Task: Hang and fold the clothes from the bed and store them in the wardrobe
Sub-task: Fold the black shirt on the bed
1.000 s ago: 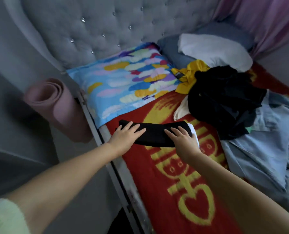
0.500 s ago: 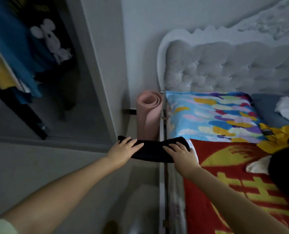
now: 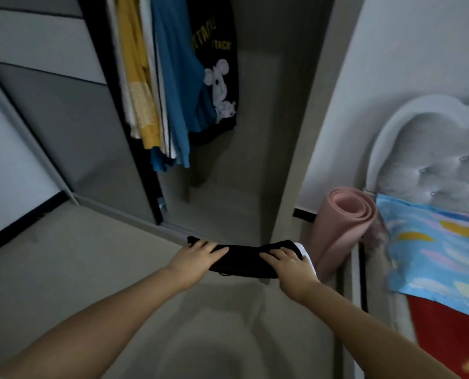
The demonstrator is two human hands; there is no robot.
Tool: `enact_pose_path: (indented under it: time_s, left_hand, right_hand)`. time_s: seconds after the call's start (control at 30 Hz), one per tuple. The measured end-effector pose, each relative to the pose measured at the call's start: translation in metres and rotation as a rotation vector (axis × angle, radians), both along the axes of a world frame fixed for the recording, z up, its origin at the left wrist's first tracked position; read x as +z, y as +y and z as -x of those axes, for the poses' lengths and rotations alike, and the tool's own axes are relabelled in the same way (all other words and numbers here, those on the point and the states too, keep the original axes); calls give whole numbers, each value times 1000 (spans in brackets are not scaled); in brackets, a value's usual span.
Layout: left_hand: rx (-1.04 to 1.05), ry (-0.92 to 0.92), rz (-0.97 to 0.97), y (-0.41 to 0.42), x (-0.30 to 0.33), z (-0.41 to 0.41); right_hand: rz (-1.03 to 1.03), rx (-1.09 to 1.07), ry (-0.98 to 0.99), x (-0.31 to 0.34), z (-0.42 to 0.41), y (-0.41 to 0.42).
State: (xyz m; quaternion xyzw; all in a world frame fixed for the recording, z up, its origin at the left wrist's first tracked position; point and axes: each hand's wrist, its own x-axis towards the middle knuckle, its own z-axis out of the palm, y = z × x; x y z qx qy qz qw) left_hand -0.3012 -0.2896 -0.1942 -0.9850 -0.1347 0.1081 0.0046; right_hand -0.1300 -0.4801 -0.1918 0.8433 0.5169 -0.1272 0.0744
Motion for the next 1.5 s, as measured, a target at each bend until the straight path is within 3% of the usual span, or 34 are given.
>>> enact_pose_path:
  time_s: [0.2, 0.43, 0.9, 1.03, 1.3, 1.5]
  left_hand:
    - [89, 51, 22, 104, 3, 43]
    - [87, 96, 64, 174, -18, 33]
    - [-115, 221, 111, 355, -128, -172]
    - [-158, 305, 103, 398, -200, -209]
    - [-268, 350, 6, 497, -390, -286]
    - [-352, 325, -252, 574, -517, -354]
  right_hand:
    - [11, 55, 23, -3, 33, 119]
    - [59, 67, 57, -26, 20, 191]
    - [145, -160, 190, -140, -139, 334]
    - [207, -180, 222, -201, -172, 376]
    - [240, -213, 204, -383, -236, 472]
    - [104, -288, 164, -513, -288, 548]
